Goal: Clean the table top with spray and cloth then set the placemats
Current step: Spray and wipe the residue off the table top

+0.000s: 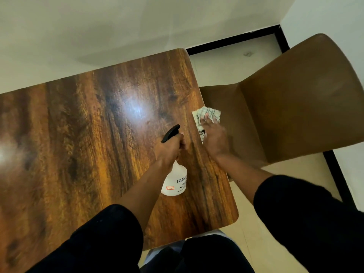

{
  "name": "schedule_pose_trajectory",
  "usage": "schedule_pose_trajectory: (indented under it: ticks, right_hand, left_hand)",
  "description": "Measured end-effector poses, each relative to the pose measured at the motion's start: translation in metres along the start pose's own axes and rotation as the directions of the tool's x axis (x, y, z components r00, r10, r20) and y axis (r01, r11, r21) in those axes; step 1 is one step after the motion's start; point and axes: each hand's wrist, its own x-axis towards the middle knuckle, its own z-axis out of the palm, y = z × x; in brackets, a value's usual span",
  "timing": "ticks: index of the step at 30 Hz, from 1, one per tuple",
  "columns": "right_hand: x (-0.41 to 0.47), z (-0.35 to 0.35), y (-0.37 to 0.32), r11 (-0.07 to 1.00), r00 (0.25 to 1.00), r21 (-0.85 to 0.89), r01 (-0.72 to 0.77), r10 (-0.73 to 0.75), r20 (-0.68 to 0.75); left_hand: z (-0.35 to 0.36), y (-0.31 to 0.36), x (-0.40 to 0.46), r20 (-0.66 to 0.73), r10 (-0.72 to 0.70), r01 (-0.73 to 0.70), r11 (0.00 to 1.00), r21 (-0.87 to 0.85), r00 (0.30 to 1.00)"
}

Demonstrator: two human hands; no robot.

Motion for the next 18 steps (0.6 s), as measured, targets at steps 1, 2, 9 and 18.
schedule_pose_trajectory:
  ticks: [1,2,9,18]
  right_hand:
    - [-0.016,0.005,0.003,1.000,1.000,-0.009,-0.017,0.017,-0.001]
    - [-0.032,0.008,0.006,0.999,1.000,-0.014,-0.030,0.030,0.004]
    - [-0.057,0.013,0.007,0.996,0.998,0.054,-0.066,0.065,0.016]
    - [0.078,-0.024,-0.027,0.998,1.000,0.065,0.007,-0.007,-0.006]
  left_hand:
    - [0.001,0.002,0.001,0.004,0.003,-0.003,1.000,0.008,1.000]
    - [0.002,0.004,0.001,0.012,0.004,-0.004,1.000,0.007,1.000]
    - [0.008,0.014,0.006,0.059,0.039,-0.038,0.999,-0.017,0.998]
    - [-0.001,0.007,0.015,0.011,0.007,-0.005,0.994,-0.107,1.000]
